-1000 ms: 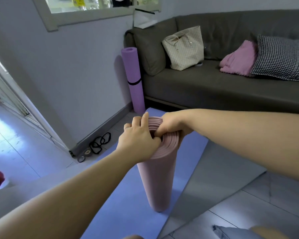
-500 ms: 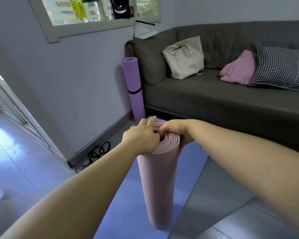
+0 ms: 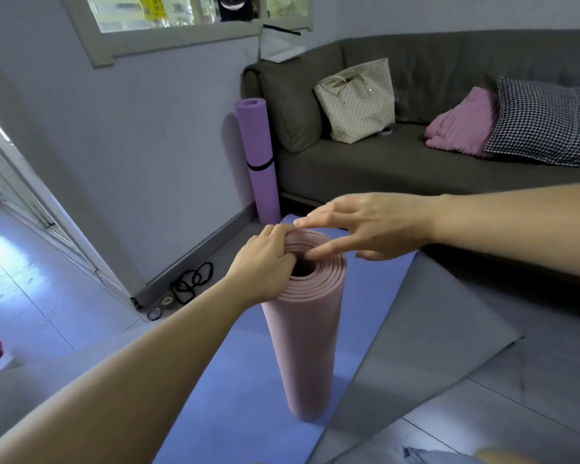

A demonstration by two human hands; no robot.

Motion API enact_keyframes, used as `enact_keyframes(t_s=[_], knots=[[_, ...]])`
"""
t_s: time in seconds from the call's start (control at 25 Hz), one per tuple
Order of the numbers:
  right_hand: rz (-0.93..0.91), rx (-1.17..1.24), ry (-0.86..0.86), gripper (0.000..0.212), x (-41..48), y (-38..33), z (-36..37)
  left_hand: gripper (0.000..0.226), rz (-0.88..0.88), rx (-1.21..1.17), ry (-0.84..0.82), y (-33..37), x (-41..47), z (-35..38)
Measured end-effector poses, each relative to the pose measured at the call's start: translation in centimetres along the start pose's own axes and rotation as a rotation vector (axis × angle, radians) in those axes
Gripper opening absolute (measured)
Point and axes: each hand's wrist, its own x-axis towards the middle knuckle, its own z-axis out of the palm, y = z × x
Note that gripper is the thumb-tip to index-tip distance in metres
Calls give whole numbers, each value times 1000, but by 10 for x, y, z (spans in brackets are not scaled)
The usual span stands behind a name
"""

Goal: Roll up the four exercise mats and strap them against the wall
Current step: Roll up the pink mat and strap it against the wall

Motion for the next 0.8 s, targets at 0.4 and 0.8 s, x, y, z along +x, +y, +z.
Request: enact_keyframes(t_s=[0.4, 0.8], knots=[[-79, 115, 40, 45, 15, -28, -19, 34, 225, -166, 61, -2, -17, -1], [732, 247, -87, 69, 1, -37, -33, 78, 446, 52, 132, 24, -22, -11]])
